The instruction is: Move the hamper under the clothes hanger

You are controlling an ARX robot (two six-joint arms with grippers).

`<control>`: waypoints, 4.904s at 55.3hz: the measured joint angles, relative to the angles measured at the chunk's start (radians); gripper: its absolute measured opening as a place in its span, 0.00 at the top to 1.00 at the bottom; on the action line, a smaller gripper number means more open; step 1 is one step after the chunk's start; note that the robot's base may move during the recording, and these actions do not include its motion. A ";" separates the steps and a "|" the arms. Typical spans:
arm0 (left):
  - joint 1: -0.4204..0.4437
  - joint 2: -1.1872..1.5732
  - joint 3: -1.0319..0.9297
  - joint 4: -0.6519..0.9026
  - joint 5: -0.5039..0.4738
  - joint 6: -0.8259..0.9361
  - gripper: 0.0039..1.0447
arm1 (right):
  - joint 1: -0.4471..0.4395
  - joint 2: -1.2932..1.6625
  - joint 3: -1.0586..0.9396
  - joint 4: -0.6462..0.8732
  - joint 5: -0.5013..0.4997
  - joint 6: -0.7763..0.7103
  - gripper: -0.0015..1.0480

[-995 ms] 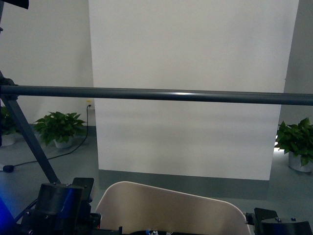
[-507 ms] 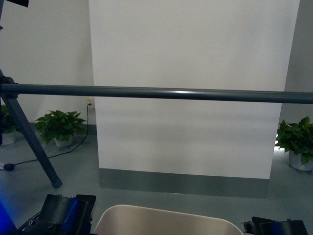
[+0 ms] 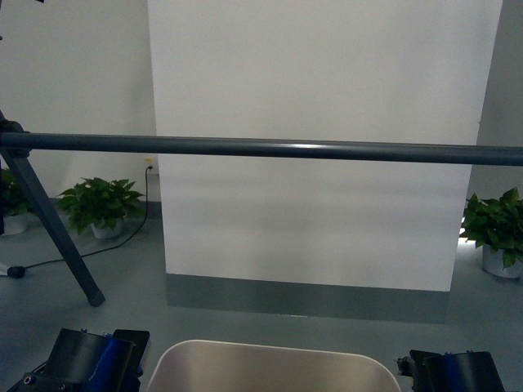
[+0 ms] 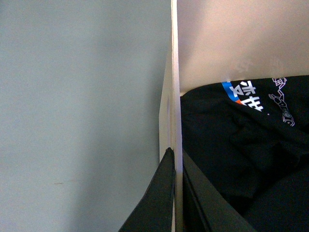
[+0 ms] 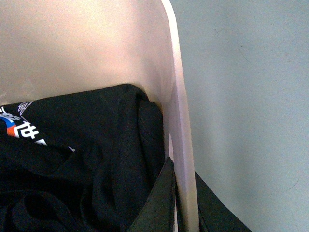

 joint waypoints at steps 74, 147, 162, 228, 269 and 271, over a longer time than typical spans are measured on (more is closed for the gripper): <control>-0.033 0.043 0.020 -0.042 0.001 -0.045 0.26 | 0.013 0.019 0.010 0.035 0.042 -0.030 0.29; -0.111 -0.267 -0.031 0.391 -0.102 0.046 0.24 | 0.129 -0.377 -0.189 0.386 0.373 -0.211 0.10; -0.019 -0.515 -0.350 0.501 -0.042 0.046 0.60 | 0.066 -0.536 -0.475 0.669 0.156 -0.214 0.45; 0.201 -1.372 -0.936 0.217 0.183 0.045 0.97 | -0.127 -1.509 -1.096 0.304 -0.033 -0.216 0.98; 0.201 -1.847 -0.970 -0.195 0.185 0.046 0.97 | -0.128 -1.991 -1.152 -0.106 -0.032 -0.216 0.98; 0.201 -1.870 -0.970 -0.216 0.185 0.045 0.97 | -0.128 -2.015 -1.152 -0.129 -0.032 -0.216 0.98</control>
